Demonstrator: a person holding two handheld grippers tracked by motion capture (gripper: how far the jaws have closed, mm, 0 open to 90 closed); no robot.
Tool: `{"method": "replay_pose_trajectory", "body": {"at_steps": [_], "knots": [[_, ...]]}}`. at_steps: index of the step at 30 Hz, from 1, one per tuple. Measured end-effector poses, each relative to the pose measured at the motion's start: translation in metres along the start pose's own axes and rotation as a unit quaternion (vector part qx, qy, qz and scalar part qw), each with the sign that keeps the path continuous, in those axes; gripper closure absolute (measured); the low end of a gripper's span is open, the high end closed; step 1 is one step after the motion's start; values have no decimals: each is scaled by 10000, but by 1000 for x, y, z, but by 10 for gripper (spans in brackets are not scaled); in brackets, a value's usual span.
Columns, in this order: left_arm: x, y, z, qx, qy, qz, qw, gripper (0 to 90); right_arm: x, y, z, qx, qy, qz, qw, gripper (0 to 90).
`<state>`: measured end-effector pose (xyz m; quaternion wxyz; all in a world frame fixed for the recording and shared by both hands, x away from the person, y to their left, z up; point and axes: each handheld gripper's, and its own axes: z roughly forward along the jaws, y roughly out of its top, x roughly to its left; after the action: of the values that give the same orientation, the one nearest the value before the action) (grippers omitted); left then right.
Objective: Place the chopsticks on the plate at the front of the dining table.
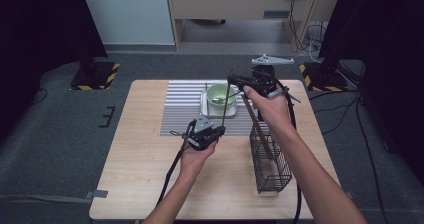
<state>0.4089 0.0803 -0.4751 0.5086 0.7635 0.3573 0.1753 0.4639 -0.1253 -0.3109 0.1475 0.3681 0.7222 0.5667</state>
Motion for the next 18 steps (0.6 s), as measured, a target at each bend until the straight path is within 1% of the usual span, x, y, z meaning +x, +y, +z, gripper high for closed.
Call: {"method": "replay_pose_trajectory", "body": {"at_steps": [3,7,15,17,18], "knots": [[1,0,-4,8,91,79,9999,863,-1,0,-1,20,-5,-4,10000,826],[2,-1,-7,51,161,178,9997,864,-1,-1,-2,53,-18,-52,10000,816],[2,-1,-8,75,204,175,9996,865,-2,-2,-1,98,-77,-90,9999,792],[2,-1,-8,73,206,158,9996,865,-2,-2,-1,104,-87,-109,9998,766],[2,-1,-8,72,214,158,9996,865,-2,-2,-1,104,-100,-142,9998,733]]}}
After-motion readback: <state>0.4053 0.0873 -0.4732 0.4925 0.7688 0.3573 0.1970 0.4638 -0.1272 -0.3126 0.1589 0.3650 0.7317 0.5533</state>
